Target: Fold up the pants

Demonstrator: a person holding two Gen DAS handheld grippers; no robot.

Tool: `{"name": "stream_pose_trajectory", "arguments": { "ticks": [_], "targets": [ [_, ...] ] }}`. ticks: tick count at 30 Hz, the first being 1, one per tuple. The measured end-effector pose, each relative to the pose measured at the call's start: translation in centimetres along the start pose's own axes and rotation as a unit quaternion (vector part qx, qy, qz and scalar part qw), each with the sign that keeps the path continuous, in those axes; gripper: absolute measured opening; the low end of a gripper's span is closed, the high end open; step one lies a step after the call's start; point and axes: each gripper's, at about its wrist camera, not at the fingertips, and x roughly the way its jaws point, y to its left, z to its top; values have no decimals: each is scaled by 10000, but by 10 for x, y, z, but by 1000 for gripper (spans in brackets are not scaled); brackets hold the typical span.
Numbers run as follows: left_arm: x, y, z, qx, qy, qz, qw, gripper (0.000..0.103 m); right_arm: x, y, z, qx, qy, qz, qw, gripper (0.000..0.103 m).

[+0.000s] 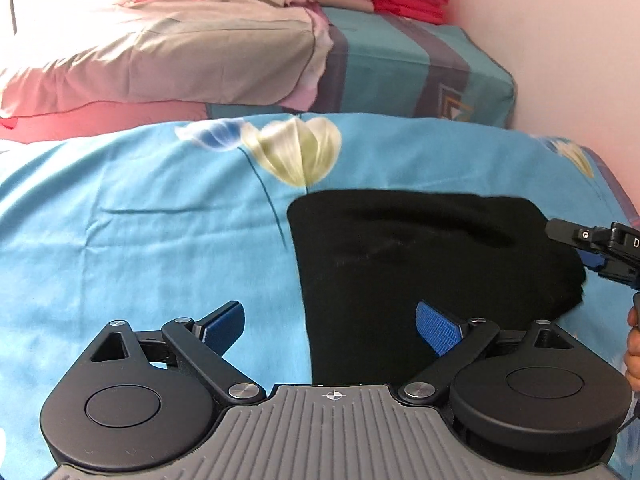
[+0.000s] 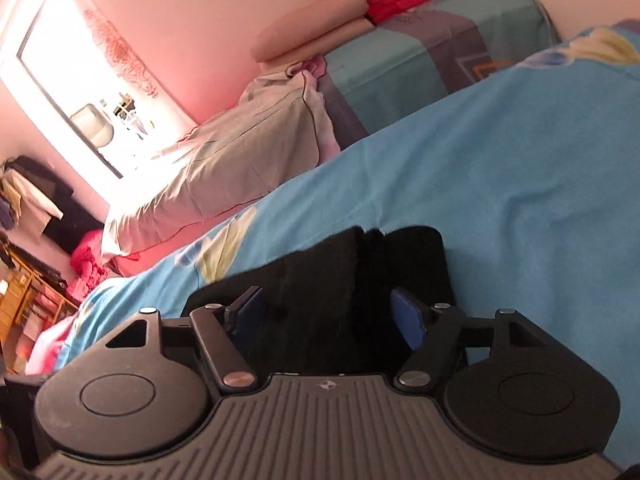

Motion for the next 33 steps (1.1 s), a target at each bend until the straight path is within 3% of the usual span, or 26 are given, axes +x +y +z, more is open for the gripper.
{"name": "stream_pose_trajectory", "arguments": {
  "ticks": [1, 2, 3, 4, 6, 8, 12, 14, 15, 17, 20, 21, 22, 23, 24, 25, 26, 27, 28, 30, 32, 33],
  "targets": [
    [7, -1, 3, -17, 19, 47, 10000, 103, 7, 2, 1, 69, 5, -32, 10000, 71],
    [16, -2, 6, -36, 79, 115, 9999, 103, 11, 0, 0, 123, 39, -38, 9999, 60],
    [25, -4, 7, -53, 171, 154, 9997, 103, 16, 0, 1, 126, 83, -80, 9999, 28],
    [31, -5, 6, -58, 240, 139, 9996, 103, 22, 2, 1, 29, 153, -225, 9996, 16],
    [39, -9, 1, -55, 381, 94, 9992, 103, 19, 11, 3, -339, 136, -370, 9986, 15],
    [40, -12, -5, -15, 396, -61, 9992, 103, 0, 18, 4, -661, -328, -424, 9964, 15],
    [44, -21, -7, 103, 436, -74, 9990, 103, 12, -7, 2, -337, 74, -774, 9964, 26],
    [45, -22, -6, 140, 430, -40, 9990, 103, 0, 8, 2, -742, -490, -1106, 9899, 37],
    [44, -22, -6, 140, 438, -54, 9989, 103, -6, 21, -1, -1104, -862, -1289, 9817, 37],
    [44, -21, -7, 113, 443, -72, 9989, 103, -6, 46, -5, -1759, -1044, -892, 9748, 37],
    [45, -22, -6, 92, 443, -34, 9990, 103, 23, 66, -11, -2269, -237, -57, 9736, 35],
    [45, -22, -6, 94, 451, -16, 9989, 103, 36, 66, -12, -2388, 32, -41, 9711, 31],
    [45, -22, -5, 97, 465, -4, 9989, 103, 48, 61, -11, -2453, 87, -314, 9689, 25],
    [45, -22, -5, 95, 475, -7, 9988, 103, 52, 52, -5, -2298, -32, -649, 9711, 25],
    [44, -23, -4, 97, 481, -5, 9988, 103, 50, 42, 3, -1937, -146, -754, 9780, 19],
    [44, -23, -3, 127, 502, 36, 9987, 103, 42, 36, 9, -1619, -381, -910, 9819, 20],
    [44, -24, -3, 164, 509, 55, 9986, 103, 33, 36, 11, -1566, -648, -1201, 9782, 31],
    [44, -25, -2, 194, 506, 72, 9985, 103, 27, 36, 12, -1644, -727, -1316, 9749, 52],
    [44, -25, -2, 212, 519, 87, 9984, 103, 24, 34, 11, -1667, -623, -1258, 9760, 59],
    [44, -26, 0, 235, 533, 110, 9982, 103, 17, 26, 8, -1480, -319, -1029, 9831, 65],
    [45, -27, 1, 263, 536, 131, 9981, 103, 11, 17, 1, -1289, -133, -992, 9866, 75],
    [46, -28, 1, 275, 544, 139, 9980, 103, 13, 12, -4, -1249, -57, -1047, 9866, 75]
  ]
}}
